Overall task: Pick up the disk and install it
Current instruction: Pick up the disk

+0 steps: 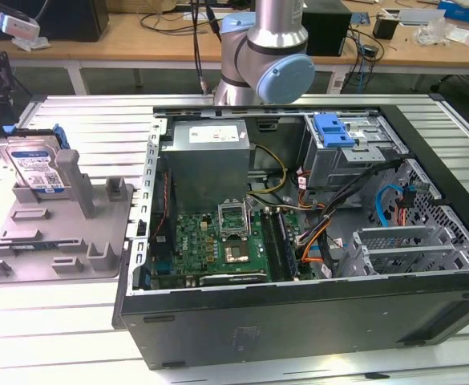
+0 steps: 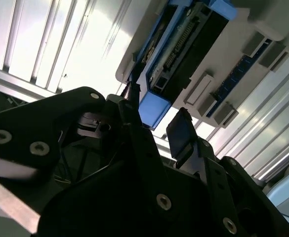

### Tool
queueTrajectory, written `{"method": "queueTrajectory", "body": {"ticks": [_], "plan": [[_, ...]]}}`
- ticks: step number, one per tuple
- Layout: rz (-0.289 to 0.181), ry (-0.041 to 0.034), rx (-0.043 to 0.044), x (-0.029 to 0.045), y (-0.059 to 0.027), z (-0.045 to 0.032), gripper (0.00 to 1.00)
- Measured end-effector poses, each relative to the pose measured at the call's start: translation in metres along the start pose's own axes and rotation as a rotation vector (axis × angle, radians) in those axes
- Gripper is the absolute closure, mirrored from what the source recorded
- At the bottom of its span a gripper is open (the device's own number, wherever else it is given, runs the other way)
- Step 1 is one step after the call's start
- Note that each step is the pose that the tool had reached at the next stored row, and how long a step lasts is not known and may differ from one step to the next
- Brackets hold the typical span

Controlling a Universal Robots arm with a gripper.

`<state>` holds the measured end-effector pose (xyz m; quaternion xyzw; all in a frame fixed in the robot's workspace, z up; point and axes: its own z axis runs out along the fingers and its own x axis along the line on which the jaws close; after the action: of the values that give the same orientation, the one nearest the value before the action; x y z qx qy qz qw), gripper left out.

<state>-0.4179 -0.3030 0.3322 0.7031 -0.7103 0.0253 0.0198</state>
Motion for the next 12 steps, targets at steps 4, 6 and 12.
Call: {"method": "queueTrajectory", "body": {"ticks": [4,6,12], "plan": [[-0.01,-0.0001,0.0006,0.0006,0.0,0.0027,0.5],[-0.018,-0.0001,0.001,0.0006,0.0,0.004,0.5],[-0.041,-0.0003,0.0024,0.0006,0.0,0.007,0.5]]}}
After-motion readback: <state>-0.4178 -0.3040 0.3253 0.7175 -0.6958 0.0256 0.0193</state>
